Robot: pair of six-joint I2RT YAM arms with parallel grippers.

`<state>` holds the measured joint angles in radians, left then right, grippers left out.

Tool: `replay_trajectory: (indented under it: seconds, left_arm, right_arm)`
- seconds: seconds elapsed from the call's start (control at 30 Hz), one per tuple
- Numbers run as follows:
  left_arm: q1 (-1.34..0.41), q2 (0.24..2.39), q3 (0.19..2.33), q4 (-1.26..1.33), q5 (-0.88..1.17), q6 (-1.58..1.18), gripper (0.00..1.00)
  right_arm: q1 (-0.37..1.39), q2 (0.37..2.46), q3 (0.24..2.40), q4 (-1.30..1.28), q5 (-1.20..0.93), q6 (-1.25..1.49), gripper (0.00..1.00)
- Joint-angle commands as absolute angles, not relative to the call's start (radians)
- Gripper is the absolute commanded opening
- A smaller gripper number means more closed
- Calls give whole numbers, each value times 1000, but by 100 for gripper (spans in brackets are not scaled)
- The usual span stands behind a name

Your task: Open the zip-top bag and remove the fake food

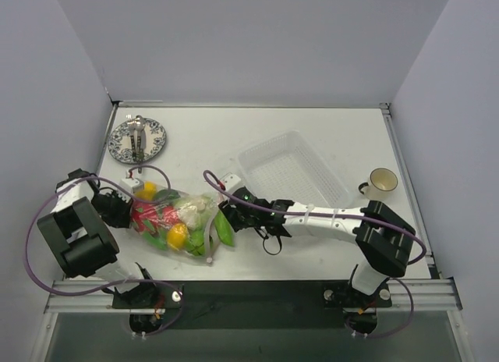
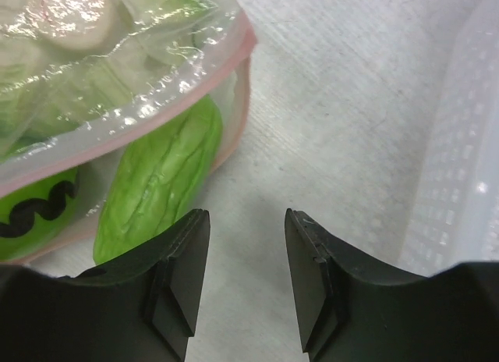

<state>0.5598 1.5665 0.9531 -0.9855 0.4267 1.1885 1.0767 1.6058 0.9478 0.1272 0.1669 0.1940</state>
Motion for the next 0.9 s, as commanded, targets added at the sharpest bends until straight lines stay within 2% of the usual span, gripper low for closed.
replay_trajectory:
  seconds: [0.0, 0.1, 0.17, 0.23, 0.37, 0.53, 0.73, 0.87]
  left_arm:
    - [535, 1522, 905, -904, 377, 1170, 3]
    - [529, 1496, 858, -882, 361, 1164, 3]
    - [531, 1477, 824, -870, 350, 1161, 3]
    - [529, 1465, 799, -867, 344, 1155, 3]
    - [529, 1445, 775, -867, 342, 1144, 3]
    - [528, 1424, 770, -882, 348, 1138, 3]
    - [529, 1382, 772, -910, 341, 1155, 3]
    - [529, 1381, 773, -908, 341, 1157, 3]
  right_arm:
    - [1118, 1654, 1005, 166, 104, 229, 45]
    - [1137, 1649, 994, 184, 81, 259, 52]
    - [1154, 1638, 980, 189, 86, 273, 86]
    - [1163, 1618, 974, 189, 100, 284, 100]
    - [1184, 1589, 965, 184, 123, 305, 100]
    - [1196, 1657, 1002, 134, 146, 305, 100]
    - [1213, 1657, 933, 95, 251, 314, 94]
    - [1215, 1615, 876, 95, 241, 325, 88]
